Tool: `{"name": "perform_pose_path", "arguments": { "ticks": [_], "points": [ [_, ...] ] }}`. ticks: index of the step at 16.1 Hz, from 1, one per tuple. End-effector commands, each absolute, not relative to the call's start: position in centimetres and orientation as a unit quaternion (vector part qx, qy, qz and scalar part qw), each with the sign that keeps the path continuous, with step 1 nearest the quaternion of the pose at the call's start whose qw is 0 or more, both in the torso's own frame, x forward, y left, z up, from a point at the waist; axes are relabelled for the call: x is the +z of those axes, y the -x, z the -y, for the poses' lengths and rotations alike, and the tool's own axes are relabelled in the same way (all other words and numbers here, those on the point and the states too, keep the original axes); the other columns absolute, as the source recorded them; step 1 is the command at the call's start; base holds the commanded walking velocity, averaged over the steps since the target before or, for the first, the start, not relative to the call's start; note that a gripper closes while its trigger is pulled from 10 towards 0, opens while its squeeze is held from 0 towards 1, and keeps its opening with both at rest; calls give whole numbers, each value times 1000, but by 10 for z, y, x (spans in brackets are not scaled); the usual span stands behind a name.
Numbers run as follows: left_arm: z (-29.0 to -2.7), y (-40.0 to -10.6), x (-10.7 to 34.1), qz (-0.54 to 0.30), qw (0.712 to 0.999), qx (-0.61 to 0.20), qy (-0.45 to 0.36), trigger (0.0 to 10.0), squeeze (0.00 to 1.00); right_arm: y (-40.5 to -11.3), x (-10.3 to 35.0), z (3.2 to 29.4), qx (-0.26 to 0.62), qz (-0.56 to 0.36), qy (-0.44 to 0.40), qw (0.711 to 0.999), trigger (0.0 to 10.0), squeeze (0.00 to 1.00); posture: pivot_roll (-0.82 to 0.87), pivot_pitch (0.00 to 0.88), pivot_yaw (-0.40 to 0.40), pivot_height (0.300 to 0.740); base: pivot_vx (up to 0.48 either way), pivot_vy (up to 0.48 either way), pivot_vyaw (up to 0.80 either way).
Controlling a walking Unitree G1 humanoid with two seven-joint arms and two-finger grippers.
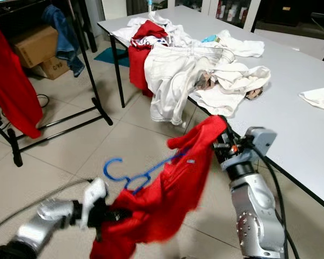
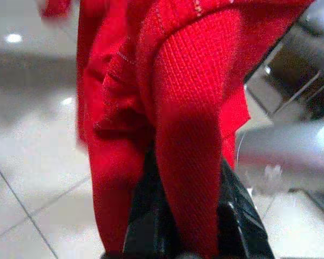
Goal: Hang hanger
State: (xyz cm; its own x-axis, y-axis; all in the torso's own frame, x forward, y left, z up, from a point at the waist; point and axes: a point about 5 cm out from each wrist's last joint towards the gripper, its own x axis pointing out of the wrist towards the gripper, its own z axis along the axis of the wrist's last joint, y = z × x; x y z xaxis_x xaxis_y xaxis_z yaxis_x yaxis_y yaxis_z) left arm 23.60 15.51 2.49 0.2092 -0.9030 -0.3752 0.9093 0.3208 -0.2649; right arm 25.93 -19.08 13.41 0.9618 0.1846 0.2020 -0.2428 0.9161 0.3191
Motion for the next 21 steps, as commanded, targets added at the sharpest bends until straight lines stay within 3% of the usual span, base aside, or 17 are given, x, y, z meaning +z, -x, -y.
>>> {"name": "perform_pose_path", "arguments": {
  "ticks": [1, 4, 10, 11, 12, 15, 16, 17, 20, 21],
  "points": [
    [-160, -245, 41, -221, 779, -587, 0, 10000, 0, -260, 134, 194, 93, 92, -177, 976, 10000, 0, -92, 0, 31, 740, 0, 0, 0],
    [-159, -246, 49, -217, 769, -601, -1, 10000, 0, -268, 135, 191, 89, 92, -181, 975, 10000, 0, -96, 0, 33, 740, 0, 0, 0],
    [-164, -260, 90, -162, 781, -602, 34, 10000, 0, -265, 71, 202, 31, -47, -157, 986, 10000, 0, -79, 0, 18, 740, 0, 0, 0],
    [-165, -262, 94, -159, 782, -601, 34, 10000, 0, -265, 65, 203, 29, -58, -161, 985, 10000, 624, -81, 0, 19, 740, 0, 0, 0],
    [-166, -262, 95, -159, 783, -601, 34, 10000, 0, -265, 63, 203, 28, -64, -164, 984, 10000, 1000, -81, 0, 19, 740, 0, 0, 0],
    [-164, -267, 106, -142, 786, -600, 30, 10000, 0, -264, 48, 197, 46, -98, -160, 981, 10000, 1000, -82, 0, 20, 740, 0, 0, 0],
    [-163, -268, 108, -139, 787, -601, 27, 10000, 0, -264, 47, 196, 48, -101, -161, 981, 10000, 933, -82, 0, 20, 740, 0, 0, 0],
    [-163, -273, 116, -126, 788, -603, 22, 10000, 0, -262, 43, 195, 53, -113, -162, 979, 10000, 0, -82, 0, 20, 740, 0, 0, 0],
    [-164, -293, 138, -83, 804, -589, 7, 10000, 0, -257, 34, 192, 75, -137, -168, 973, 10000, 0, -83, 0, 20, 740, 0, 0, 0],
    [-164, -297, 143, -74, 808, -585, 4, 10000, 0, -256, 32, 192, 83, -140, -167, 972, 10000, 557, -85, 0, 21, 740, 0, 0, 0]
  ]
}}
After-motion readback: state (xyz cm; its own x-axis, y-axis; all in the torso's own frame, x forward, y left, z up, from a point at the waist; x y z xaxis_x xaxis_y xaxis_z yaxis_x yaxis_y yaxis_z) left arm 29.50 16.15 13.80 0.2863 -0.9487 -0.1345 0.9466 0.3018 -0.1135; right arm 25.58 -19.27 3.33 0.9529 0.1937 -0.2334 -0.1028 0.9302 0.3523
